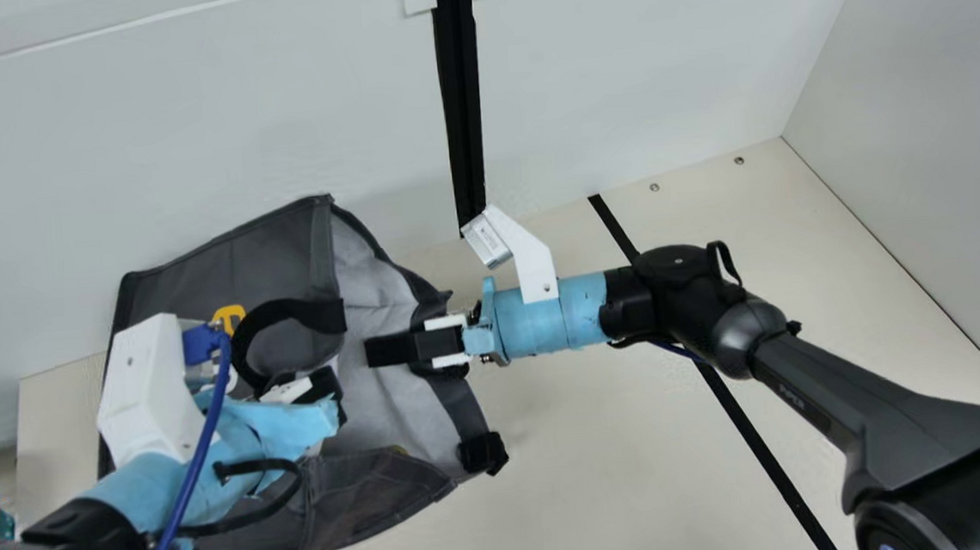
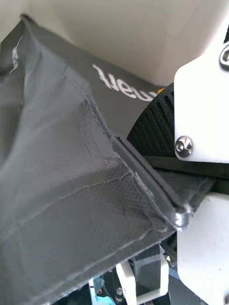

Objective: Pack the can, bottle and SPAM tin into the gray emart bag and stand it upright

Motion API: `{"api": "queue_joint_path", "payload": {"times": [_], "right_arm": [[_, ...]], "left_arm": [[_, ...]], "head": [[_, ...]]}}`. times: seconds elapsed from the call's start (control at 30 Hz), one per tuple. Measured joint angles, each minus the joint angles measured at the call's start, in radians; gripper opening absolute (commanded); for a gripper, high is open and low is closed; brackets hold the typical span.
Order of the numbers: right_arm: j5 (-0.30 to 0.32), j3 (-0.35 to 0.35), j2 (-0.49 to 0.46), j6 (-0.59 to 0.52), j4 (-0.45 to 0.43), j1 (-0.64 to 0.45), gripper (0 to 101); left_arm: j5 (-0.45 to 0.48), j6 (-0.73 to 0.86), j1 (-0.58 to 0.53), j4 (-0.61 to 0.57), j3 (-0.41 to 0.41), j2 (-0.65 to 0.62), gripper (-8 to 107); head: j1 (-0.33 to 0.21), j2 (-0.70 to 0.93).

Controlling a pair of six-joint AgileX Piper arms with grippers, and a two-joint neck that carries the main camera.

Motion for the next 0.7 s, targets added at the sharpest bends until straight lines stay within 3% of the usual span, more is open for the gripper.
{"api": "queue_joint_path", "payload": {"times": [0.7], "right_arm": [[0.0,0.017,-0.193,0.125,0.041,-0.141,0]], "left_arm": [[-0.036,0.103,-0.014,-0.076,-0.068,-0.041,-8]], "head": [[0.0,0.0]]}}
